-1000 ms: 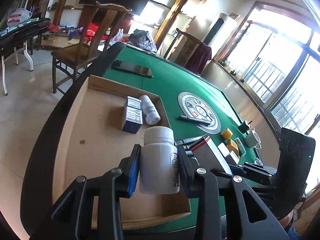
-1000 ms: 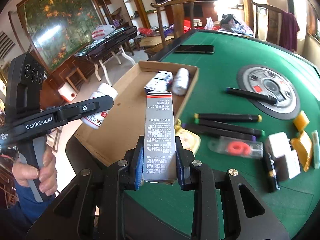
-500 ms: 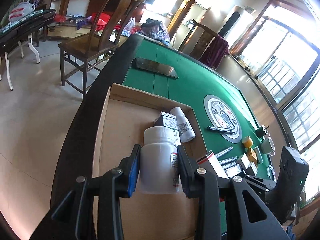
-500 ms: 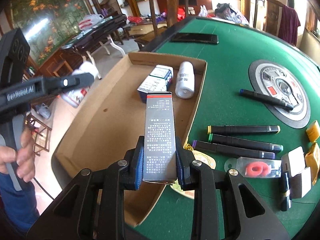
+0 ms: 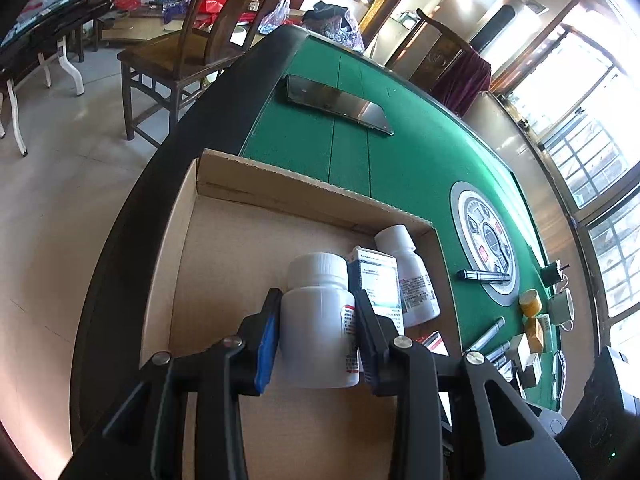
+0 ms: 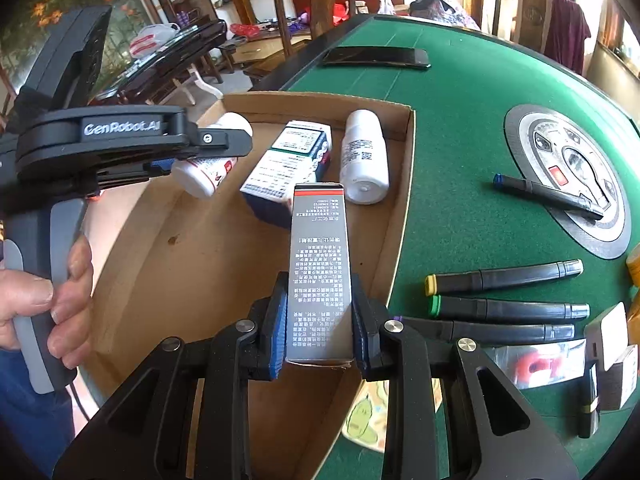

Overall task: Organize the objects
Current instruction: 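Carry the bottle and grey box into the cardboard tray and release both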

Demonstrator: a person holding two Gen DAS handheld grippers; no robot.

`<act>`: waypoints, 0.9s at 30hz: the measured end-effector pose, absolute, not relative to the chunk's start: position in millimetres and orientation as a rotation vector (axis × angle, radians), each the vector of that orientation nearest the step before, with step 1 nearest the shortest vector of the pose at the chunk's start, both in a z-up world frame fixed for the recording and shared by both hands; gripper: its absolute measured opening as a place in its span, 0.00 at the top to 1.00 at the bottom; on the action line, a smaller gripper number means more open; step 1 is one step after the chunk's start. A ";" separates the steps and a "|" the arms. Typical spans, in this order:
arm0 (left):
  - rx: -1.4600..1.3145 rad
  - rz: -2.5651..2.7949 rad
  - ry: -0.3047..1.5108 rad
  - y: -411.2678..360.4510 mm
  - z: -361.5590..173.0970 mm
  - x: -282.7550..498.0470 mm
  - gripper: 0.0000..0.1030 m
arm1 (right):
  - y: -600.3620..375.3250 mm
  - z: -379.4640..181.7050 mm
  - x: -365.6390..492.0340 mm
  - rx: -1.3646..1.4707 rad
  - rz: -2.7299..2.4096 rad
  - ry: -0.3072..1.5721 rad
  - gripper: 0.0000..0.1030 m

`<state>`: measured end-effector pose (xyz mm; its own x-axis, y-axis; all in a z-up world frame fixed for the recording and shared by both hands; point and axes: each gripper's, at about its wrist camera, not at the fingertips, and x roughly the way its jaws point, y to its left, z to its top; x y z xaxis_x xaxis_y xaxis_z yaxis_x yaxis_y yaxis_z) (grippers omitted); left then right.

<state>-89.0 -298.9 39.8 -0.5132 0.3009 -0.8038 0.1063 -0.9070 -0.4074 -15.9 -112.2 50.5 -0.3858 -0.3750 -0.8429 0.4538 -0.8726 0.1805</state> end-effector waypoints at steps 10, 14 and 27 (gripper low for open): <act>-1.500 2.569 -0.619 -294.9 25.1 -102.6 0.66 | -126.1 41.0 -32.6 1.366 -2.294 0.140 0.74; -1.481 2.572 -0.634 -298.4 25.3 -101.8 0.65 | -128.9 39.5 -34.5 1.357 -2.305 0.185 0.74; -1.436 2.578 -0.676 -300.8 39.9 -85.1 0.53 | -121.3 49.6 -21.9 1.323 -2.327 0.207 0.73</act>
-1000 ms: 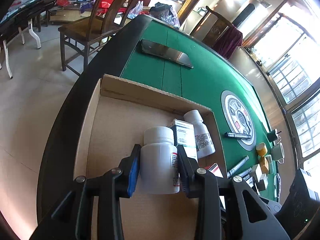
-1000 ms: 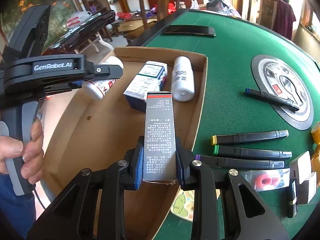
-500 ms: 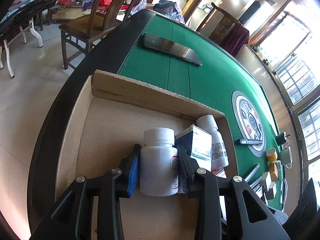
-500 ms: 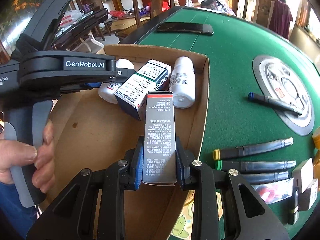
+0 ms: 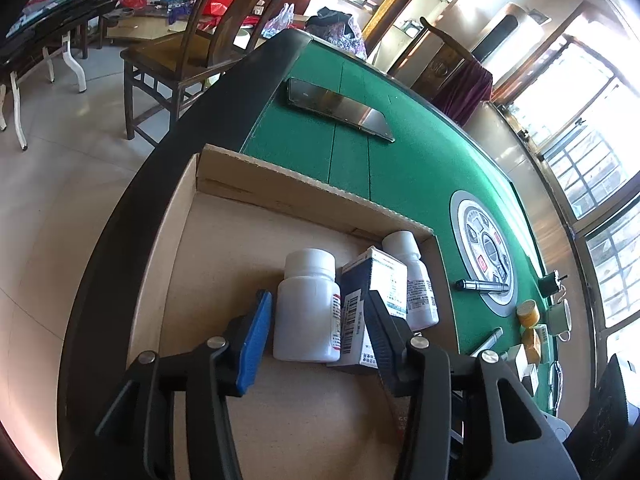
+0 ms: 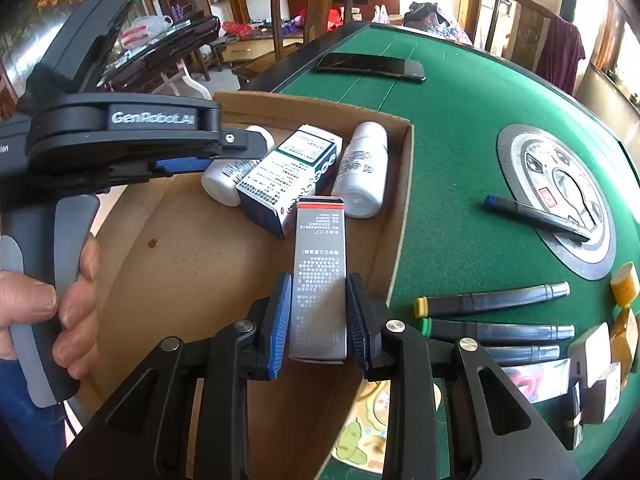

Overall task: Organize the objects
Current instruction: 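Carry the bottle and grey box into the cardboard tray and release both, then grasp the white barcode medicine box with the right gripper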

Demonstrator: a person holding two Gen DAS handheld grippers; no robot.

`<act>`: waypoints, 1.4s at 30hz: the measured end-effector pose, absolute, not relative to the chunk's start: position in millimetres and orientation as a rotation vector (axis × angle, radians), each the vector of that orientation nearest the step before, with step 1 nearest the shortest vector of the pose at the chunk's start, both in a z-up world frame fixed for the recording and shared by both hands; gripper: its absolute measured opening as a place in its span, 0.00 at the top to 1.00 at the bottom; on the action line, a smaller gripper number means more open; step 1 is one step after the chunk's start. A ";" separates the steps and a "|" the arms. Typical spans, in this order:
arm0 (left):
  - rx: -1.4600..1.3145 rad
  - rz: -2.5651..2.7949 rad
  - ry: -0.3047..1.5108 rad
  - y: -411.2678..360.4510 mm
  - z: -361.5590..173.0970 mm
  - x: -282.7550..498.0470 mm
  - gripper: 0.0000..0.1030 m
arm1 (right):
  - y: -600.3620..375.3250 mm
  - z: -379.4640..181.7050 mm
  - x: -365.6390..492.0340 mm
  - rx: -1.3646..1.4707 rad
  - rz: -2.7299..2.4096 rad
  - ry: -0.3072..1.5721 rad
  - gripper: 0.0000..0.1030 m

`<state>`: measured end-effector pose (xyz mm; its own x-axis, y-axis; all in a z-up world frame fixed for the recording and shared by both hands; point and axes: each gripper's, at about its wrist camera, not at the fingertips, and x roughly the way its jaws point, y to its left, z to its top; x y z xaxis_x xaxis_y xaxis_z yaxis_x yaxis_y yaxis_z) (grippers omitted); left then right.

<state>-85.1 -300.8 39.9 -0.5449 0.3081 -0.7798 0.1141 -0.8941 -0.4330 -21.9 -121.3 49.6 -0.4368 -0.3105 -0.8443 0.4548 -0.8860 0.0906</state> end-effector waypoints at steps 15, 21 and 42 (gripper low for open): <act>-1.256 2.378 -0.404 -201.0 81.9 5.3 0.37 | 2.0 89.9 32.5 1.188 -2.336 -0.108 0.73; -1.349 2.235 -0.374 -136.0 69.9 21.6 0.37 | 78.2 82.8 51.0 1.186 -2.384 -0.288 0.67; -1.792 2.472 0.047 -64.4 8.9 -10.7 0.26 | 169.2 51.7 81.5 1.129 -2.373 -0.459 0.67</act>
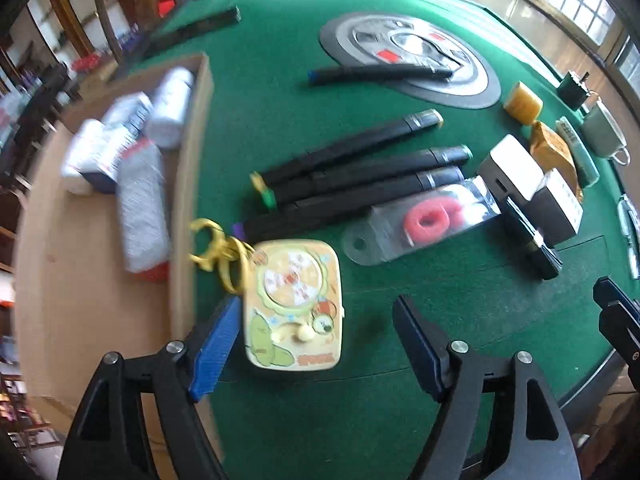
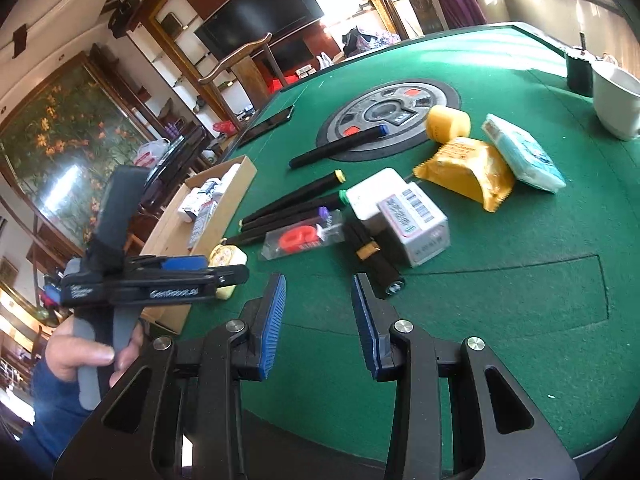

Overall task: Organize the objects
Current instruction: 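Grasp the white barcode medicine box with the right gripper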

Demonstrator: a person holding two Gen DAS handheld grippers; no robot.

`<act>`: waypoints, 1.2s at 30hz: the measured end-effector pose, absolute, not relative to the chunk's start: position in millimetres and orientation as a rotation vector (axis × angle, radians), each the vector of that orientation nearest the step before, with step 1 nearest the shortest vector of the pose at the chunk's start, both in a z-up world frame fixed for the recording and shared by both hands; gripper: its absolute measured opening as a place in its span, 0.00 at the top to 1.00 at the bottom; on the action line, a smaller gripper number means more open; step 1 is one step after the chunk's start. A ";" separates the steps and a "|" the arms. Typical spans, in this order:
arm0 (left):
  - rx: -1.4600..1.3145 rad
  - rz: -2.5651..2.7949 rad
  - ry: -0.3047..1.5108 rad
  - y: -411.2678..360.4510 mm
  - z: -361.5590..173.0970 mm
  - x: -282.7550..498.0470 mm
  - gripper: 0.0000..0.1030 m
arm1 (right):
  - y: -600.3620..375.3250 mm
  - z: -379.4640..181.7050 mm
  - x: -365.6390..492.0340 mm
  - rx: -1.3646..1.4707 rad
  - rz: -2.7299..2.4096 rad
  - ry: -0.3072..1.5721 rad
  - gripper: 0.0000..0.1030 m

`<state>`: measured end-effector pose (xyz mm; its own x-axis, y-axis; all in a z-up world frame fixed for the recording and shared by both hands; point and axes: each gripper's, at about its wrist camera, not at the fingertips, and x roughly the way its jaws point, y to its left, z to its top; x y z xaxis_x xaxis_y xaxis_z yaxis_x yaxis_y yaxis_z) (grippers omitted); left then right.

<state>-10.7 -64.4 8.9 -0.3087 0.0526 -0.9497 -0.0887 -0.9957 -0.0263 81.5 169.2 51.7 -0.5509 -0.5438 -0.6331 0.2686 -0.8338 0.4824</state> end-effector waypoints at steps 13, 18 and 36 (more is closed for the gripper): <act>-1.509 2.529 0.033 -48.7 14.4 43.4 0.48 | 196.5 52.2 59.4 1.159 -2.470 -0.328 0.67; -1.509 2.491 -0.137 -61.1 15.6 29.2 0.47 | 178.5 44.3 32.8 1.217 -2.477 -0.201 0.66; -1.584 2.569 -0.057 -60.4 16.5 4.4 0.28 | 166.6 39.6 4.8 1.247 -2.503 0.129 0.53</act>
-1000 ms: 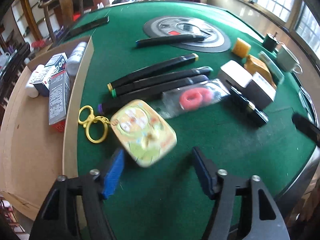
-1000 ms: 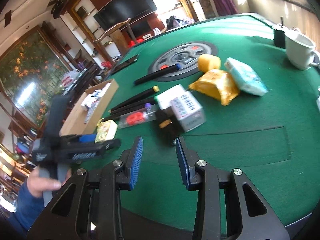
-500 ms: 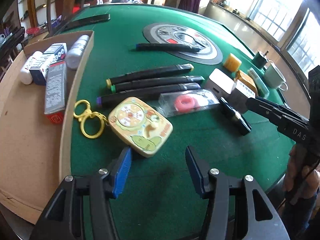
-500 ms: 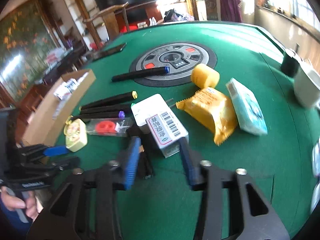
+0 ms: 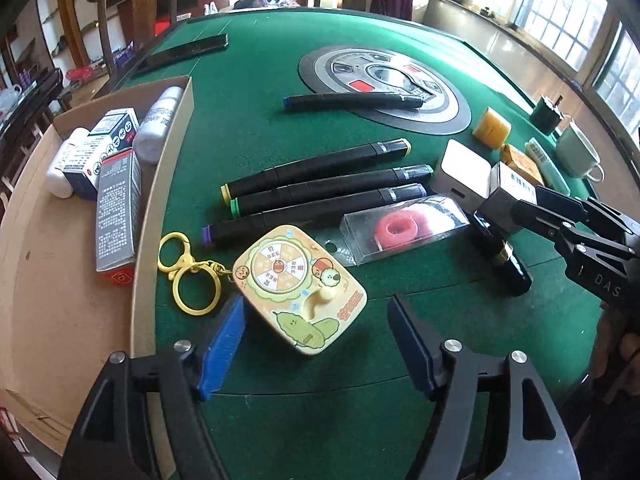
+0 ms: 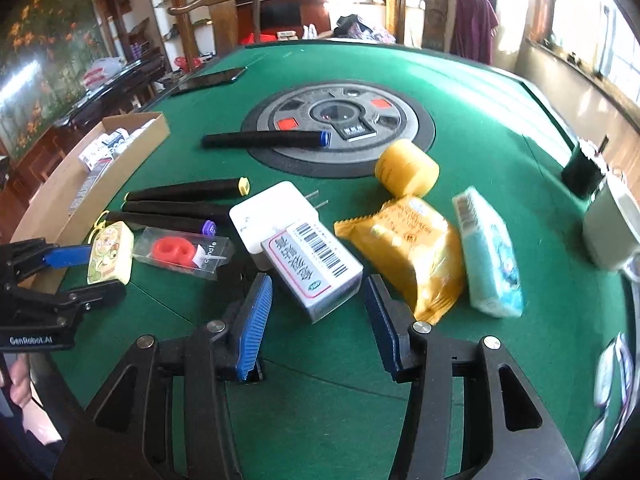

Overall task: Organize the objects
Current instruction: 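Grasp the white barcode medicine box with the right gripper, then grasp the yellow-green tin with the left gripper while the right holds the barcode box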

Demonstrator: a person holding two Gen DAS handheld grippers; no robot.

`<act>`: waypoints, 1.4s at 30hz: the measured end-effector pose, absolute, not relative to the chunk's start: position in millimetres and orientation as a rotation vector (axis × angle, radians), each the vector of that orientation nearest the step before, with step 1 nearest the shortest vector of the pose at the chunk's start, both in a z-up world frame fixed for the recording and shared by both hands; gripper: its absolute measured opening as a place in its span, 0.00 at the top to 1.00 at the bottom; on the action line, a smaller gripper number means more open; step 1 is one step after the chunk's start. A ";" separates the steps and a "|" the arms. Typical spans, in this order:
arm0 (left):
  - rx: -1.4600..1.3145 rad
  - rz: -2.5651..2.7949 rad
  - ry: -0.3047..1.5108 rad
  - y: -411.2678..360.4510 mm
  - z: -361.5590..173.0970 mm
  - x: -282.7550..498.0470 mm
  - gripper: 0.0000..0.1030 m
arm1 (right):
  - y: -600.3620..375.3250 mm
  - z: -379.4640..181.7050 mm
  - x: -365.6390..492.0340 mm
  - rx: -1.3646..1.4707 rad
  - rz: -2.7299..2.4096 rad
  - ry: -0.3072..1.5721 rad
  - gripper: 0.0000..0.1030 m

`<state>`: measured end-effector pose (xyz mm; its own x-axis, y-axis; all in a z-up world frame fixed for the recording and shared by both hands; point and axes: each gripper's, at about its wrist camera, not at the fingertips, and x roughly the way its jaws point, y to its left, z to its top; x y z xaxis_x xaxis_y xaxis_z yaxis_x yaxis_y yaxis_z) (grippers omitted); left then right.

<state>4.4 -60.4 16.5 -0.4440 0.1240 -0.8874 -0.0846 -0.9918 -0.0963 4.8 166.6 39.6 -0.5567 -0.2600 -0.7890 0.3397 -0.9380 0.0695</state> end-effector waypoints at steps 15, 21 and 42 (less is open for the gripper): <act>-1.618 2.589 -0.283 -75.3 15.5 -9.2 0.27 | 155.8 43.9 8.4 1.148 -2.462 0.174 0.68; -1.571 2.603 -0.193 -73.3 17.6 -1.3 0.52 | 162.6 47.5 30.0 1.107 -2.471 0.115 0.68; -1.334 2.571 -0.238 -80.4 41.4 39.4 0.55 | 171.3 64.7 65.3 1.050 -2.494 -0.097 0.68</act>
<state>39.4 -80.4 41.4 -0.5566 0.2802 -0.7821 -0.1321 -0.9593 -0.2497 65.3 171.3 64.7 -0.6207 -0.4134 -0.6662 0.3602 -0.9051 0.2260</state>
